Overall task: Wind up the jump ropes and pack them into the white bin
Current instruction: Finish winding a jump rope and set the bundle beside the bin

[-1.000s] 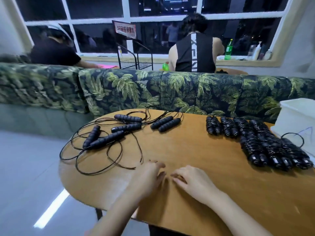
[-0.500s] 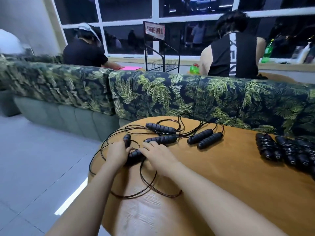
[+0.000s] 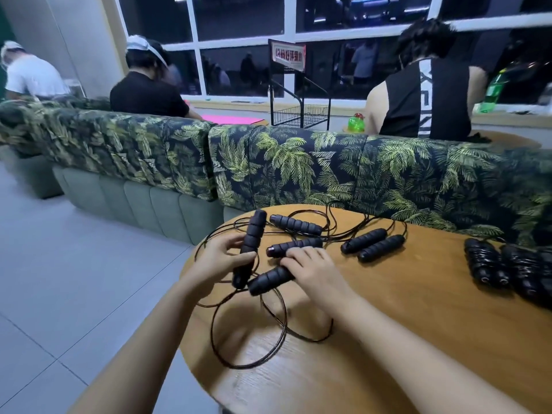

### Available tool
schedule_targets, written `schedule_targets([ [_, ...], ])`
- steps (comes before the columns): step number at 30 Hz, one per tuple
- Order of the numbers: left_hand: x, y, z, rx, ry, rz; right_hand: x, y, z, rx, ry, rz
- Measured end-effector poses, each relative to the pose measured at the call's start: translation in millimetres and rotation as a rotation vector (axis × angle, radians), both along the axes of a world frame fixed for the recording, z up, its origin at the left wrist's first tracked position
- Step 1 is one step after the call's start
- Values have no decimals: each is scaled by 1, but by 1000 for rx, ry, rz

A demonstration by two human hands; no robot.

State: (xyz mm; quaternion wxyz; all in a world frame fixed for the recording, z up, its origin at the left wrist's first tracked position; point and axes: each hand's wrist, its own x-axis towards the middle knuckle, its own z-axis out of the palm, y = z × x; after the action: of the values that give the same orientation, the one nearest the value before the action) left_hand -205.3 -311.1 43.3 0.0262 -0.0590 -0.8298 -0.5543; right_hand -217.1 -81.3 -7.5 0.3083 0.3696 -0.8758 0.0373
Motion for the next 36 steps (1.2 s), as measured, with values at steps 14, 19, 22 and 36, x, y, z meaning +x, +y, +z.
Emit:
schedule_targets([
  [14,86,266,-11,-111,-125,-519,177,239,13,-9,-117,-353],
  [19,95,337,-61,-244,-137,-613,207,296,-7,50,-328,-478],
  [22,96,359,-77,-282,-75,-653,216,322,-12,21,-380,-489],
  [36,166,330,-40,-287,-7,-307,223,314,-15,41,-604,-609],
])
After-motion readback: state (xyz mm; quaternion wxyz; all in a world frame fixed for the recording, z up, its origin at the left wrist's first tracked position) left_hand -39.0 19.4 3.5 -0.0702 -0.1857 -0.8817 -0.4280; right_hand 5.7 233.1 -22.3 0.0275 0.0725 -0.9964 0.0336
